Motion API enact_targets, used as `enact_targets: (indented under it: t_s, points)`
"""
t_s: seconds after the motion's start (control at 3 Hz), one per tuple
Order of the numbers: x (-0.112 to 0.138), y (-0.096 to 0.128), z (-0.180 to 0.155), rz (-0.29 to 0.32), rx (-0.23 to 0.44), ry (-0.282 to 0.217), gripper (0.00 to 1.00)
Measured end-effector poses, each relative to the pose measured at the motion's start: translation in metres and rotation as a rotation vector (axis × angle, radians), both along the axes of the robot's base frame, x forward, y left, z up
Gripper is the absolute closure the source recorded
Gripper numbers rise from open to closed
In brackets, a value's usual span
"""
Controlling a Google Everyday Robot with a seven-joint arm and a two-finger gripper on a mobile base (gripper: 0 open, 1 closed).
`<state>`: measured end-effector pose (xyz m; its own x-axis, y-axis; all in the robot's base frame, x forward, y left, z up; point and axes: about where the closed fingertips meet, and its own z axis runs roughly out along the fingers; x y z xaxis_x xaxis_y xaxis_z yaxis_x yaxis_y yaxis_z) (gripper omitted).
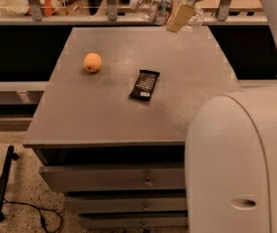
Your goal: Knock water bottle over
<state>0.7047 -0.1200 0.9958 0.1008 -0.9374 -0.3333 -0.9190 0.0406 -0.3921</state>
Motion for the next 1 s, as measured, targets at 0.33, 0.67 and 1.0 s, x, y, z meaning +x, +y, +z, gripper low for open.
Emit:
enact_targets:
  t_s: [0.33,0.67,1.0]
  points:
    - [-0.011,-0.012,-0.036,0.056,-0.105,0.104,1.0]
    - [-0.007,-0.017,-0.064,0.103,-0.165,0.141,1.0]
    - [-0.007,-0.026,-0.08,0.091,-0.166,0.123,1.0]
